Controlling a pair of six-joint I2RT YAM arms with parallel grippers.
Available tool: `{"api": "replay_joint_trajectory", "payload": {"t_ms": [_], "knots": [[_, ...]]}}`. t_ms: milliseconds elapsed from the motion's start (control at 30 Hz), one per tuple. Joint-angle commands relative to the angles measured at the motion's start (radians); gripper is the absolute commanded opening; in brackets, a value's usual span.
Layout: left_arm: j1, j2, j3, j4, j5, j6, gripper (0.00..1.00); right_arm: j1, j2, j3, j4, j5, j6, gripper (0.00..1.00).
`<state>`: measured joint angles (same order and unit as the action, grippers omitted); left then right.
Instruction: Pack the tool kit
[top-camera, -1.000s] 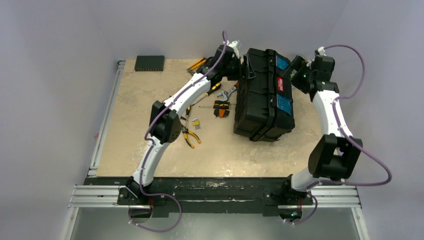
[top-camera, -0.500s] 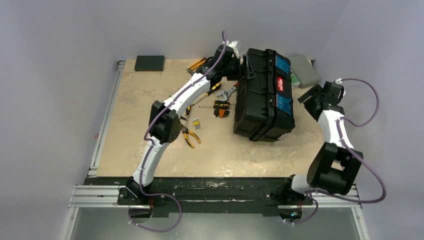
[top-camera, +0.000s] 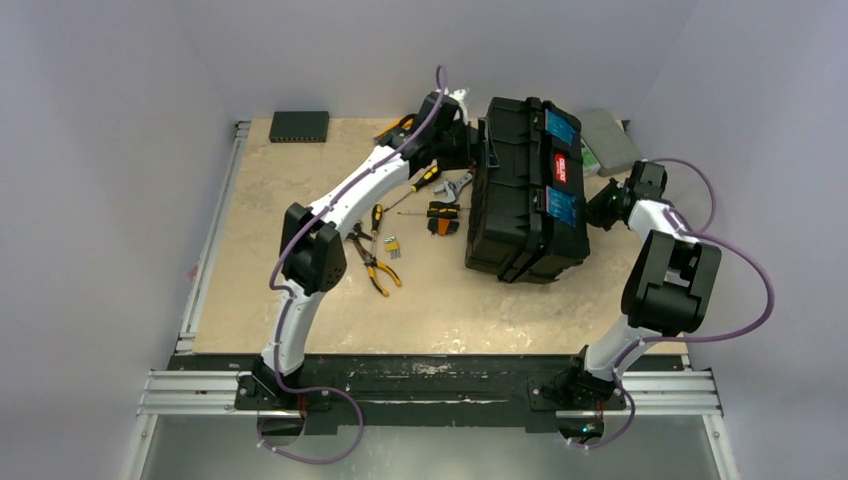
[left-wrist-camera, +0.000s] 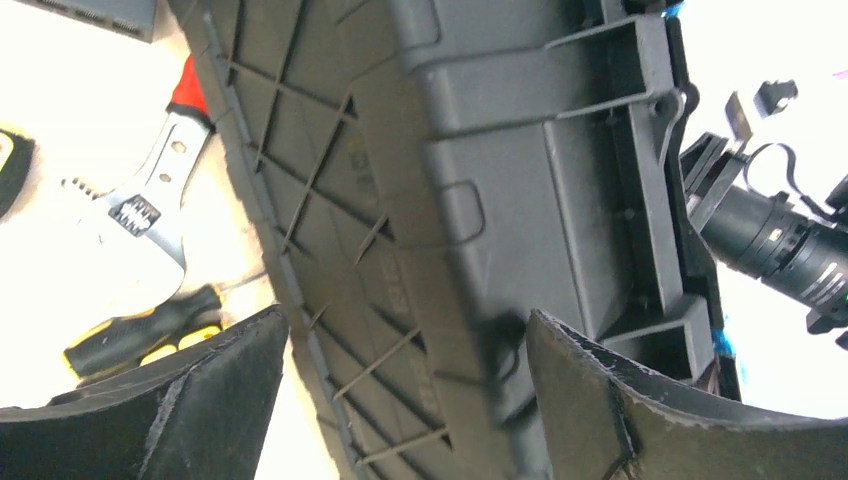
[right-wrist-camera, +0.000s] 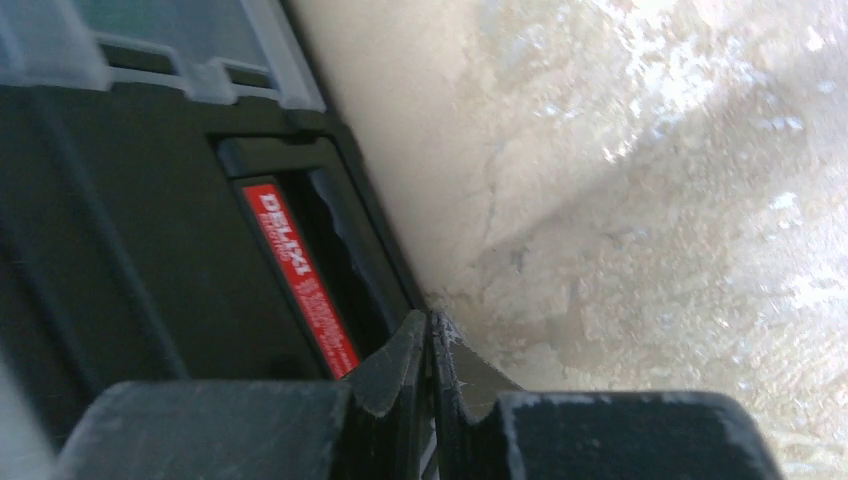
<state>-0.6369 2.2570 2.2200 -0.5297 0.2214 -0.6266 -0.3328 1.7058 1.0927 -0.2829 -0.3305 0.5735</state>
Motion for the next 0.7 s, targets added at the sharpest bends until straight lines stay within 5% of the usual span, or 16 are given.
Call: {"api": "replay_joint_trajectory", "payload": {"t_ms": [0, 300, 433, 500, 533, 667], "knots": [[0.017, -0.127, -0.033, -0.06, -0.004, 0.039, 0.86, 0.019, -0.025, 0.077, 0.023, -0.055, -0.032, 0.05], [0.049, -0.389, -0.384, 0.055, -0.098, -0.013, 0.81, 0.066, 0.005, 0.128, -0.003, -0.032, -0.051, 0.05], [0.069, -0.358, -0.419, 0.002, -0.129, -0.011, 0.46, 0.084, 0.015, 0.146, -0.008, -0.015, -0.055, 0.05], [0.072, -0.317, -0.416, -0.025, -0.12, -0.004, 0.06, 0.095, 0.025, 0.162, -0.013, -0.01, -0.059, 0.05], [0.072, -0.291, -0.409, -0.041, -0.115, -0.003, 0.0, 0.103, 0.032, 0.17, -0.016, -0.008, -0.06, 0.05], [0.072, -0.2, -0.412, -0.035, -0.085, -0.016, 0.0, 0.139, 0.047, 0.203, -0.036, 0.015, -0.069, 0.05]]}}
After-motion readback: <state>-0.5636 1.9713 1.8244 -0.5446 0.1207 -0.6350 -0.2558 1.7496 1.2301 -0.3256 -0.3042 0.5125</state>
